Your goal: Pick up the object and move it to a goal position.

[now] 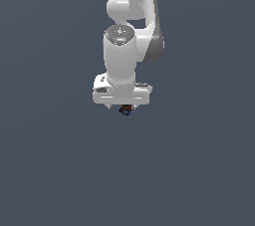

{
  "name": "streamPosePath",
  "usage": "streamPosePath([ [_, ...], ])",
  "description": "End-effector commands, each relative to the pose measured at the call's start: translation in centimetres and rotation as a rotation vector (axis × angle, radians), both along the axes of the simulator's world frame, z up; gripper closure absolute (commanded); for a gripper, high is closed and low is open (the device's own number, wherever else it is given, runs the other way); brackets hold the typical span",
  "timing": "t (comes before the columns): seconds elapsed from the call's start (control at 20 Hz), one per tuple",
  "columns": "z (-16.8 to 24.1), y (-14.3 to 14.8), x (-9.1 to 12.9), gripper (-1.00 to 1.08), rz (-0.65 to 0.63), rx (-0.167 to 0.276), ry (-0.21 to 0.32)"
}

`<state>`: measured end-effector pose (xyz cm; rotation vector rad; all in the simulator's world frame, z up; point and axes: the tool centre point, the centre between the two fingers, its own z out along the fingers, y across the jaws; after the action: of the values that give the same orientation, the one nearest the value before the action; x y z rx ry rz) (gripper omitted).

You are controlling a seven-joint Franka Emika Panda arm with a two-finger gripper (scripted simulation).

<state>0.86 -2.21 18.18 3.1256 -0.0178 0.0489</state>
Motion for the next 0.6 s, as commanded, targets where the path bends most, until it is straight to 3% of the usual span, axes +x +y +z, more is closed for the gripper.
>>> streamPosePath([
  [0.0, 0.00, 0.00, 0.00, -0.92, 0.000, 0.000, 0.000],
  [0.55, 0.13, 0.13, -0.02, -0.92, 0.047, -0.008, -0.002],
])
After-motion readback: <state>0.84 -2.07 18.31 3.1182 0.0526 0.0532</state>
